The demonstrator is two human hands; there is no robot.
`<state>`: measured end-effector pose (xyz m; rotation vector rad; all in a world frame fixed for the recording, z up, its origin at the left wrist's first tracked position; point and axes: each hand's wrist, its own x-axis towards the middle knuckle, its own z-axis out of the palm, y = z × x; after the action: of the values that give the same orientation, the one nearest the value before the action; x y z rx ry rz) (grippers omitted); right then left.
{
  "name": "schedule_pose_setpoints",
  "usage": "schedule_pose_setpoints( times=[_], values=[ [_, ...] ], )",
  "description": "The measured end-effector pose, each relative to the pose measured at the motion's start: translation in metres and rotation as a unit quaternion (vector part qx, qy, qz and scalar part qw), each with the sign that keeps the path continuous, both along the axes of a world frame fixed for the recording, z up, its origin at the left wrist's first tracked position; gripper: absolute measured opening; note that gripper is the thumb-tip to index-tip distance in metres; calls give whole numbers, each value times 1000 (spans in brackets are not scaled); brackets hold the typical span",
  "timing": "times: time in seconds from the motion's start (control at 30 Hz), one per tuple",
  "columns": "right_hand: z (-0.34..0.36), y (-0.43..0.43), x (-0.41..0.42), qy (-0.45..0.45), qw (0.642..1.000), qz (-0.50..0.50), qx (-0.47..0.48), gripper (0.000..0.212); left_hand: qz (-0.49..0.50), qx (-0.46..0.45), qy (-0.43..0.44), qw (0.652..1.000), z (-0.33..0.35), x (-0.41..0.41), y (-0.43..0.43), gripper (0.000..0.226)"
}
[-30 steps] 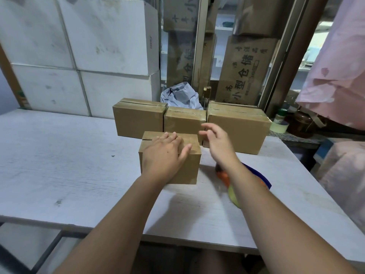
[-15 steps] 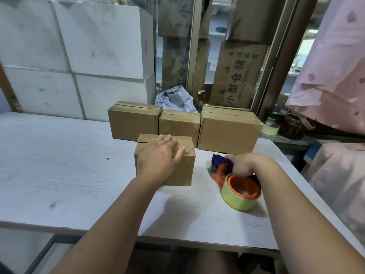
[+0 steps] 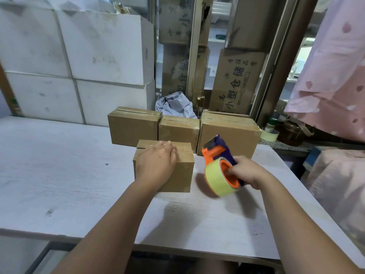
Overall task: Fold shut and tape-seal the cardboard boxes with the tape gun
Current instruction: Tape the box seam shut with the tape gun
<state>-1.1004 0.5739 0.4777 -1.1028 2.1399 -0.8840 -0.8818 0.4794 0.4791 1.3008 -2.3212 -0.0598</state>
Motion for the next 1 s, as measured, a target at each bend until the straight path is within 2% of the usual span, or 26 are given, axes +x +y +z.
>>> schedule_pose_setpoints(
  times=[0.13, 0.23, 0.33, 0.43, 0.5, 0.6, 0.73, 0.8, 0.87, 0.93, 1.0],
  values=[
    [12, -16, 12, -123, 971, -80, -186, 19, 8, 4, 12, 1000, 2, -3, -2, 37],
    [26, -26, 22, -126, 937, -146, -291, 23, 0, 5, 31, 999, 4, -1, -2, 32],
    [43, -36, 37, -87, 907, -204, -357, 21, -6, 20, 37, 999, 5, 0, -6, 30],
    [53, -51, 54, -47, 904, -206, -371, 23, 3, 60, 37, 997, 10, 2, -12, 44],
    [55, -61, 68, -13, 910, -179, -374, 34, 4, 78, 46, 996, 13, 4, -12, 55],
    [48, -72, 89, 87, 921, -109, -364, 58, -23, 121, 117, 985, 18, 7, -14, 52],
    [33, -76, 101, 174, 918, -63, -350, 68, -68, 241, 209, 945, 22, 10, -24, 47],
    [33, -77, 101, 187, 919, -54, -343, 69, -111, 289, 316, 897, 22, 8, -27, 62],
    [35, -77, 102, 204, 916, -32, -343, 68, -127, 284, 445, 840, 21, 3, -26, 70],
    [37, -76, 105, 232, 911, -3, -341, 65, -98, 253, 533, 801, 23, -5, -23, 55],
    [38, -77, 108, 253, 908, 9, -334, 62, -63, 232, 585, 775, 24, -13, -20, 40]
  ],
)
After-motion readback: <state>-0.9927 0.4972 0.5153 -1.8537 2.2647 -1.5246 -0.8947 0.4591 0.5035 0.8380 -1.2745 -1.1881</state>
